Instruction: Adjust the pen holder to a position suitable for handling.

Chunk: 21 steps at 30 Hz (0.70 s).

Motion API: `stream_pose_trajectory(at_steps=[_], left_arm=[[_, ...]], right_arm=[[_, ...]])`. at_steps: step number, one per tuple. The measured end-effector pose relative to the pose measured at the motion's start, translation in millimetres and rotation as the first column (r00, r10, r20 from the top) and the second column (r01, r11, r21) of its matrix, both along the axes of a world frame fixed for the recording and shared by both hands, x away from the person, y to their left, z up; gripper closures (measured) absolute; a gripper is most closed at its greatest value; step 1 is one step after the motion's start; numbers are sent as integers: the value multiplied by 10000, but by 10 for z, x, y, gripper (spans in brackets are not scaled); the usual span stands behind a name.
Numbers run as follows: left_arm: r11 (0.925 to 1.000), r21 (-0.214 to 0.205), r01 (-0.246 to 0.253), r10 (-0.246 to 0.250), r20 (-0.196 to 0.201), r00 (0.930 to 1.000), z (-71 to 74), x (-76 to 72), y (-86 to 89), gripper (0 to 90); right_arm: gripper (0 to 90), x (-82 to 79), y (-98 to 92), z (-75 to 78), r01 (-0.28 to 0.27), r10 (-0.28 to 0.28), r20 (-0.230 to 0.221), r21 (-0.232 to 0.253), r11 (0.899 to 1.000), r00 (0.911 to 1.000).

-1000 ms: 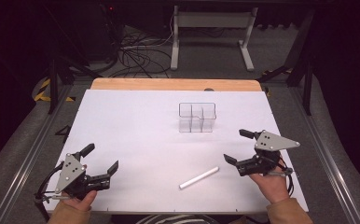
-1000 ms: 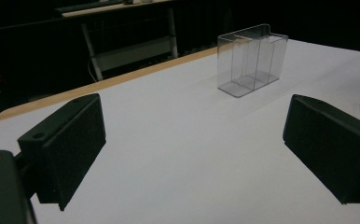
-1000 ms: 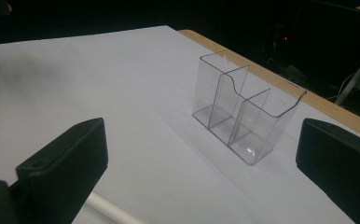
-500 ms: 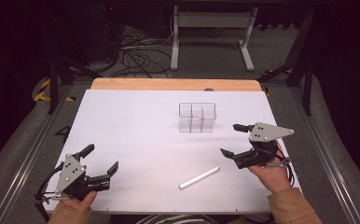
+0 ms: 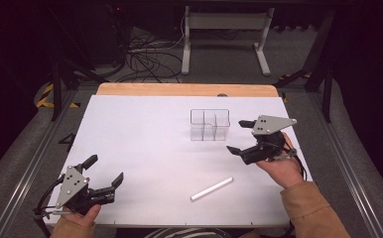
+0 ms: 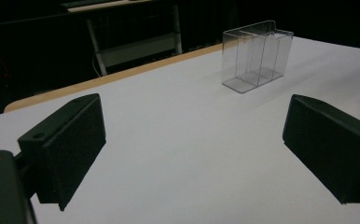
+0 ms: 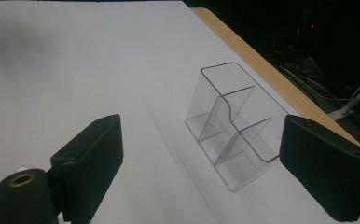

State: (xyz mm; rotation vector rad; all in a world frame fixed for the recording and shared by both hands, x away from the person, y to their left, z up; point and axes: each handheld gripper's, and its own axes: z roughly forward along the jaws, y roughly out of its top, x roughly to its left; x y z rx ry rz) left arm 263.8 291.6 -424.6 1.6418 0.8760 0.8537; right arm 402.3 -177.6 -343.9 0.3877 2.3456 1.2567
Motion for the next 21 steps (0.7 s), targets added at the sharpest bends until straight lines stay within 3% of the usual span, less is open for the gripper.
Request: stream_pose_trajectory(at_steps=[11,21], left_arm=[[10000,-23,14,-14,-30,10000,-3,5,1,69],[10000,26,22,-22,-14,10000,-4,7,2,69]], right_arm=[[169,249,207,15,-258,246,-160,-781,9966,9996],[172,423,366,19,-403,379,-248,-1027,9939,9990]])
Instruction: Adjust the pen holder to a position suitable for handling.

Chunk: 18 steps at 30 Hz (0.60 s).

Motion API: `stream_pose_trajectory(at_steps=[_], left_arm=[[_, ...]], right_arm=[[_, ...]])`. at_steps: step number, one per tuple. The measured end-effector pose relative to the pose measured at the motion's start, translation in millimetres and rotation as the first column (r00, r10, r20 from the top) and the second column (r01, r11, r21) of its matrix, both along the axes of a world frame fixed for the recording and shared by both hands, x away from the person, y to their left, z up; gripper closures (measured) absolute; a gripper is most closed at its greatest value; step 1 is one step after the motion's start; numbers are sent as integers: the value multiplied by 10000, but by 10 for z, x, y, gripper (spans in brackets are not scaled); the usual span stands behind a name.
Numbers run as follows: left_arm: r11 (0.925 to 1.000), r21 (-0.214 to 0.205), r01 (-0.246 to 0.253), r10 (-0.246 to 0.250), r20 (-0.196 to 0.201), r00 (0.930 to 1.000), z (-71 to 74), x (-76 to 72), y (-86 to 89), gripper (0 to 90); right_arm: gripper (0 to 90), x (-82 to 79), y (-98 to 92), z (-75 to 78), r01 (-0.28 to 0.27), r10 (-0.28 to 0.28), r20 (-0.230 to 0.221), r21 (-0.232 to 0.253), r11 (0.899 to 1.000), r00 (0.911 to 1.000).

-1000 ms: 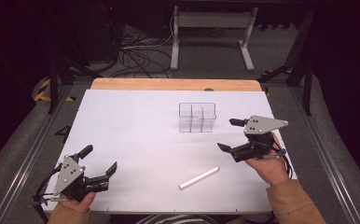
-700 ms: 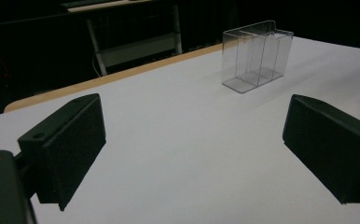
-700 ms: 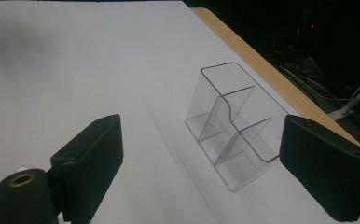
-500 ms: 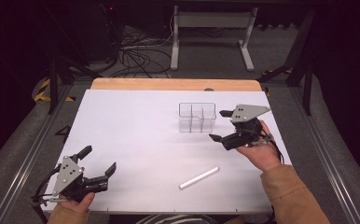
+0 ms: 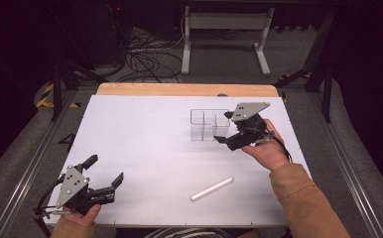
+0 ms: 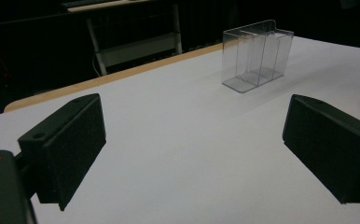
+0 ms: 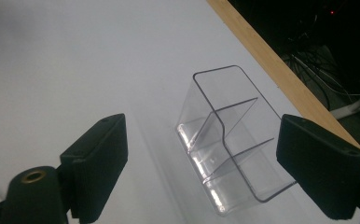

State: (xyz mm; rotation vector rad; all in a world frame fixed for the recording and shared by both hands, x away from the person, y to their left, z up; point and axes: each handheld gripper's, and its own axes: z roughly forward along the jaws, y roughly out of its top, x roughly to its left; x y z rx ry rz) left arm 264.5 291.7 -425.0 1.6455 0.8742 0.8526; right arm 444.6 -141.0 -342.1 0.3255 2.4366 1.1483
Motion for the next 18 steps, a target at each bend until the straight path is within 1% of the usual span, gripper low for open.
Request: stream_pose_trajectory(at_steps=[4,7,11,13,18], left_arm=[[10000,-27,4,-4,-2,10000,0,2,3,69],[10000,-26,21,-21,-6,10000,0,6,2,69],[10000,10,21,-21,-5,10000,-1,10,2,69],[10000,-1,15,-15,-17,10000,1,7,3,69],[10000,6,22,-22,-8,10000,-1,10,1,69]], right_arm=[[173,64,53,-5,-25,24,-92,-179,9998,10000],[176,112,79,-3,-73,71,-40,-431,9990,10000],[184,165,102,-7,-148,144,-106,-378,9992,9998],[187,205,116,-22,-129,121,-149,-538,9985,9998],[197,241,140,-15,-162,152,-173,-560,9983,9997]])
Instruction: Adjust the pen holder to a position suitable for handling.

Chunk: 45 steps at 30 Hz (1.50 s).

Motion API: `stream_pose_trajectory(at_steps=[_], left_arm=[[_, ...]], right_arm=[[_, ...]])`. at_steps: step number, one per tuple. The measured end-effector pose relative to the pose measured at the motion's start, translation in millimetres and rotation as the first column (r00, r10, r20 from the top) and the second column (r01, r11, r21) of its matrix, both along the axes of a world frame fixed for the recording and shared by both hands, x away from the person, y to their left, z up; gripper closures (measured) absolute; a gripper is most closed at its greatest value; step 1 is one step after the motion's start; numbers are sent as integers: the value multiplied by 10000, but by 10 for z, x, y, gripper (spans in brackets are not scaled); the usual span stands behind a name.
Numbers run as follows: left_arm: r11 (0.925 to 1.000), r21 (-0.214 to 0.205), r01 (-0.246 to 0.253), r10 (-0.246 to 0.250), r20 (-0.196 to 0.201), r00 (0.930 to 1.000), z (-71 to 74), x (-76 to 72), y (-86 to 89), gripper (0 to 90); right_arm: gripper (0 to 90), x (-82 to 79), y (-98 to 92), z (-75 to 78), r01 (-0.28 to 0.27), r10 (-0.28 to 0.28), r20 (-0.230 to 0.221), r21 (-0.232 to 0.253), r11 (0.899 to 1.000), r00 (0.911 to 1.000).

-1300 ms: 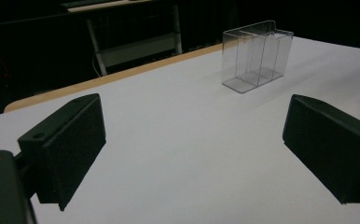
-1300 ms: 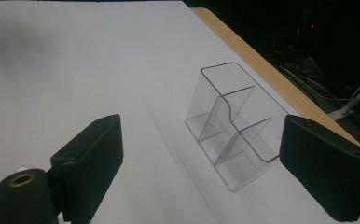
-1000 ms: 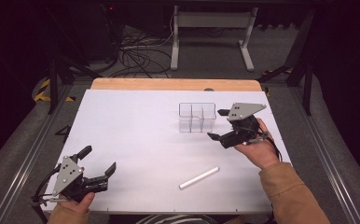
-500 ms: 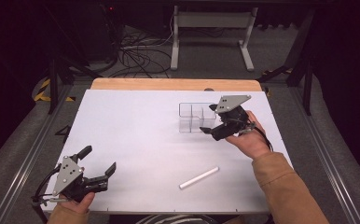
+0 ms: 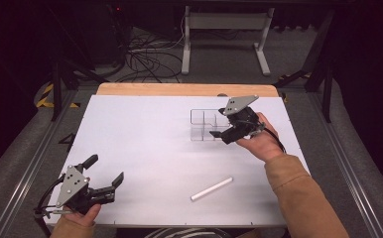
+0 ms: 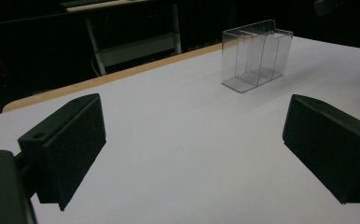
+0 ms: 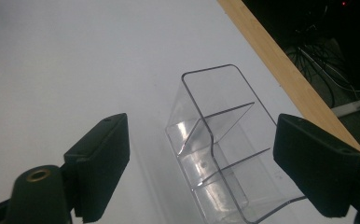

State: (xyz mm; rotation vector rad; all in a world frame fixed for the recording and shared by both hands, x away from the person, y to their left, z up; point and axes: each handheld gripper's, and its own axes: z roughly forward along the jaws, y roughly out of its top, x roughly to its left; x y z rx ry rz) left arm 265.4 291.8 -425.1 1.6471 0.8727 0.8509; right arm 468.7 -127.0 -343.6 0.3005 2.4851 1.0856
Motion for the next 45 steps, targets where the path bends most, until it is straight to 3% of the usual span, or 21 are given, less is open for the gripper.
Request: stream_pose_trajectory(at_steps=[15,24,27,32,33,45], left_arm=[[10000,-30,1,-1,-20,10000,0,1,2,69],[10000,-25,-4,4,-17,10000,-2,4,5,70],[10000,-18,-9,9,-16,10000,-2,5,8,69],[10000,-39,-15,15,-24,10000,-5,7,8,70],[10000,-43,-11,11,-25,10000,-5,8,9,70],[10000,-56,11,-11,-54,10000,-8,10,9,70]], right_arm=[[263,197,106,-78,9,-15,-86,-731,9973,10000],[351,369,212,-200,-114,54,-452,-1350,9908,9990],[385,437,259,-277,-257,138,-622,-1949,9805,9980],[411,467,312,-318,-277,152,-592,-2164,9759,9981],[425,486,332,-324,-422,263,-663,-2500,9673,9975],[502,569,412,-457,-569,269,-1020,-3041,9510,9944]])
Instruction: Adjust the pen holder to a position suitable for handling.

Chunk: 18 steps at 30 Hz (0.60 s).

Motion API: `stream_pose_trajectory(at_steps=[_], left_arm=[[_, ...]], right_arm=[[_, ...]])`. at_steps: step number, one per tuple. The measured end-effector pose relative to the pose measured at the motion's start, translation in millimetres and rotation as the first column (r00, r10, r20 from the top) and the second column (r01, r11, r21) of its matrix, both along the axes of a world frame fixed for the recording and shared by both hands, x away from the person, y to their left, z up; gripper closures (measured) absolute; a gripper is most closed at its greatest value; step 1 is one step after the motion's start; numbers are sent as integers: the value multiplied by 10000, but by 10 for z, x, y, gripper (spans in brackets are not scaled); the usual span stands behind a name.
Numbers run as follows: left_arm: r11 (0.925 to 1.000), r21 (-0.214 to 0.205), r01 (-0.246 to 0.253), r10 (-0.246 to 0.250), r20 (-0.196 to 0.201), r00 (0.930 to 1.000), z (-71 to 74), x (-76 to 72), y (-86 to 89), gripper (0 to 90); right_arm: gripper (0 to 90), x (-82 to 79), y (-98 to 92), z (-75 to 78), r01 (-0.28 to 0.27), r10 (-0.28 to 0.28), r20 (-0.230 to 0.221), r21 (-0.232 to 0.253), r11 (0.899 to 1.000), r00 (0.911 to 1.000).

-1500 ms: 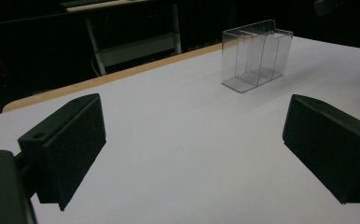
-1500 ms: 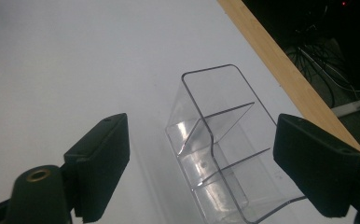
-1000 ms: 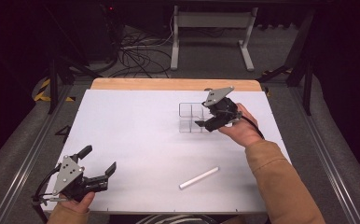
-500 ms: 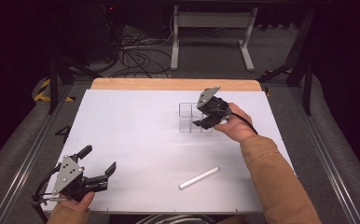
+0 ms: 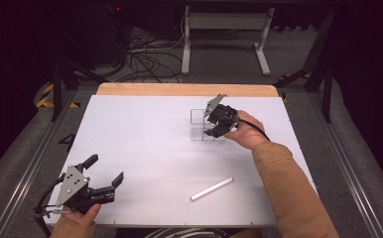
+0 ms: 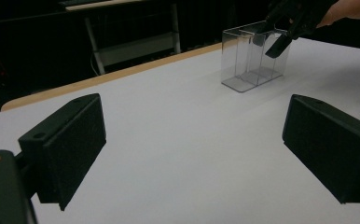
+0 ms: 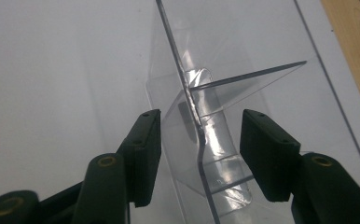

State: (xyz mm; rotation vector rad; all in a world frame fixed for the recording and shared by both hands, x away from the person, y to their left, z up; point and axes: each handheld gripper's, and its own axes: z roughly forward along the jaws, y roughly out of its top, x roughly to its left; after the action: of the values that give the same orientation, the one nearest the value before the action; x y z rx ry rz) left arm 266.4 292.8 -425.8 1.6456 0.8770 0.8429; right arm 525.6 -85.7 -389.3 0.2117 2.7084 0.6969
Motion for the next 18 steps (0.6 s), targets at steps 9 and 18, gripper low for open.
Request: stream_pose_trajectory(at_steps=[9,18], left_arm=[[10000,16,18,-18,-33,10000,-6,7,1,71],[10000,-7,31,-31,-50,10000,-8,9,0,71]], right_arm=[[593,16,87,-113,-103,91,-273,-447,9989,9996],[745,-33,86,-98,-522,530,85,-696,9962,9986]])
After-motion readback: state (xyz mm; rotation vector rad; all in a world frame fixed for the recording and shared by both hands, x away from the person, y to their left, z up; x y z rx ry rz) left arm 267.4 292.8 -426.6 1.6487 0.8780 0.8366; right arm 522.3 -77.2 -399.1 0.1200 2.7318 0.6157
